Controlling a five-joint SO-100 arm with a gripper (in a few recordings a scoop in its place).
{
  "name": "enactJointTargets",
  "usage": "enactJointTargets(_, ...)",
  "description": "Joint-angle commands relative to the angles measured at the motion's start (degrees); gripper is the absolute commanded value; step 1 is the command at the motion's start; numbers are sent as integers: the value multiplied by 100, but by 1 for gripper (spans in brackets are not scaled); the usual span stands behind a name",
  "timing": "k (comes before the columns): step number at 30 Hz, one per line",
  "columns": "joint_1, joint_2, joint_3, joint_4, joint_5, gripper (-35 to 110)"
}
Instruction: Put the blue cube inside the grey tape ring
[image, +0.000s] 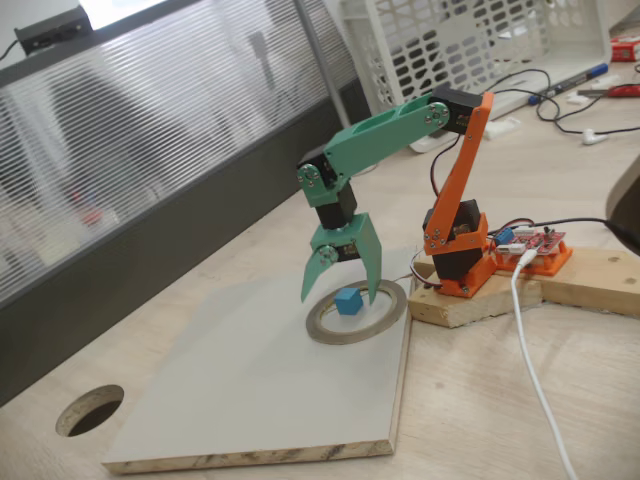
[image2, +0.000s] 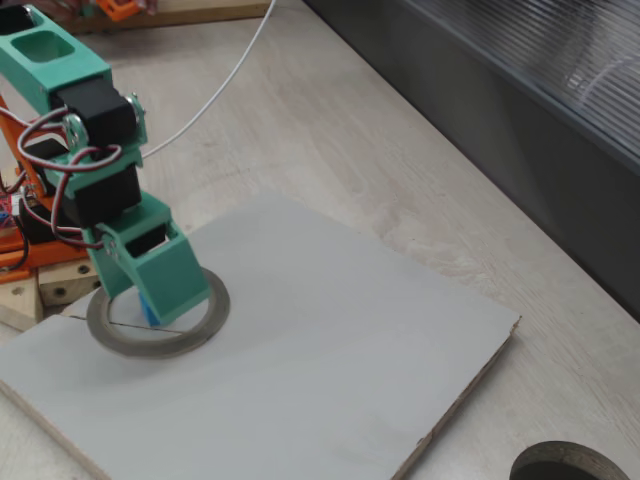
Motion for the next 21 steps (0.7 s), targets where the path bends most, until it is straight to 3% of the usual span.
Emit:
enactJointTargets(1,35,62,-923,1143,97,74)
enactJointTargets(9,35,-756,-3278,3560,97,74)
enactJointTargets(21,53,-1345,-3366,3586,62,74)
